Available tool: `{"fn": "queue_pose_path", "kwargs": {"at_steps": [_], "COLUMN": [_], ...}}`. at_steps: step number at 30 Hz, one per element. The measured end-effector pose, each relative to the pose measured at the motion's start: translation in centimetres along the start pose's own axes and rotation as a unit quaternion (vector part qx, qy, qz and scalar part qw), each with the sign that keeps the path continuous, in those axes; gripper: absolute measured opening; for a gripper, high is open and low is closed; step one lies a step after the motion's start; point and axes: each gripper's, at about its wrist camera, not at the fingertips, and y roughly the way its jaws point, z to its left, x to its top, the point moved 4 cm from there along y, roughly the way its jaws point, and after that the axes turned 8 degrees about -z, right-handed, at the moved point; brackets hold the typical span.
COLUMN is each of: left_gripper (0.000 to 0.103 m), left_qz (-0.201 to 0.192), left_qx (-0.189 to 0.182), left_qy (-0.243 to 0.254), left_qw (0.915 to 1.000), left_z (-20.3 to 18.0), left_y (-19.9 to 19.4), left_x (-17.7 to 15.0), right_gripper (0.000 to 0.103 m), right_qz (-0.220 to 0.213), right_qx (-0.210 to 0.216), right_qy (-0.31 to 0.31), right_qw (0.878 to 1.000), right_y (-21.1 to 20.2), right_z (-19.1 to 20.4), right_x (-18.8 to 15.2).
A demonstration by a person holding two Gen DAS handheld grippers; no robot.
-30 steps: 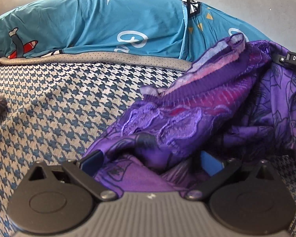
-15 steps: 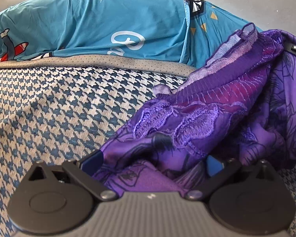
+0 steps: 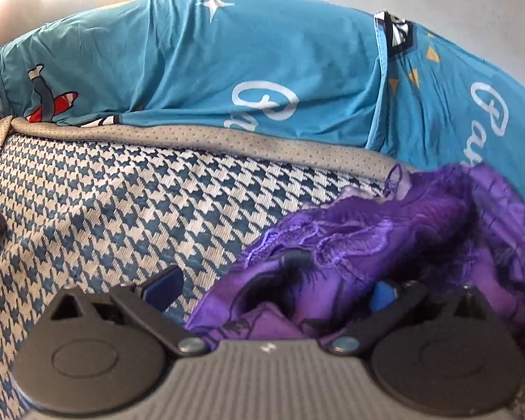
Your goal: Fold clothes
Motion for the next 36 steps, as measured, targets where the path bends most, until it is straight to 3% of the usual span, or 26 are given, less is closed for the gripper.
{"fn": "queue_pose_path", "kwargs": {"at_steps": [6, 10, 14, 19, 25, 29, 34, 36], "left_gripper": [0.103, 0.103, 0.103, 0.103, 0.103, 0.103, 0.103, 0.103], "left_qz": [-0.043, -0.084, -0.061, -0.054, -0.015, -0.002, 0.006, 0.008], "left_qx": [-0.011, -0.008, -0.042, -0.081, -0.156, -0.172, -0.162, -0.148], "left_qy": [-0.058, -0.082, -0.064, 0.001, 0.076, 0.156, 0.235, 0.256], "left_qw": [0.9973, 0.9931, 0.9952, 0.9953, 0.9847, 0.9727, 0.9584, 0.9551], "left_z": [1.4, 2.4, 1.4, -1.7, -7.0, -10.6, -13.4, -13.8], "left_y": [-2.3, -4.4, -5.3, -6.5, -7.2, -7.5, -7.1, -6.6], "left_x": [1.5, 2.8, 2.5, 1.1, -1.2, -4.2, -6.9, -7.6], "right_gripper": [0.072, 0.074, 0.083, 0.083, 0.087, 0.088, 0.087, 0.079], "right_qz": [0.013, 0.041, 0.068, 0.096, 0.132, 0.164, 0.21, 0.209], "right_qx": [-0.013, 0.007, 0.022, -0.006, 0.0, -0.018, -0.009, -0.002], "right_qy": [0.001, 0.019, 0.013, -0.019, -0.042, -0.077, -0.023, -0.01], "right_qw": [1.0, 0.999, 0.997, 0.995, 0.99, 0.983, 0.977, 0.978], "right_y": [-1.1, -2.1, -3.1, -3.4, -3.8, -3.7, -2.9, -2.7], "right_z": [-2.6, -4.5, -5.7, -7.3, -9.1, -10.2, -11.9, -12.1], "right_x": [-0.2, -0.9, -2.1, -3.6, -4.9, -6.7, -8.5, -8.9]}}
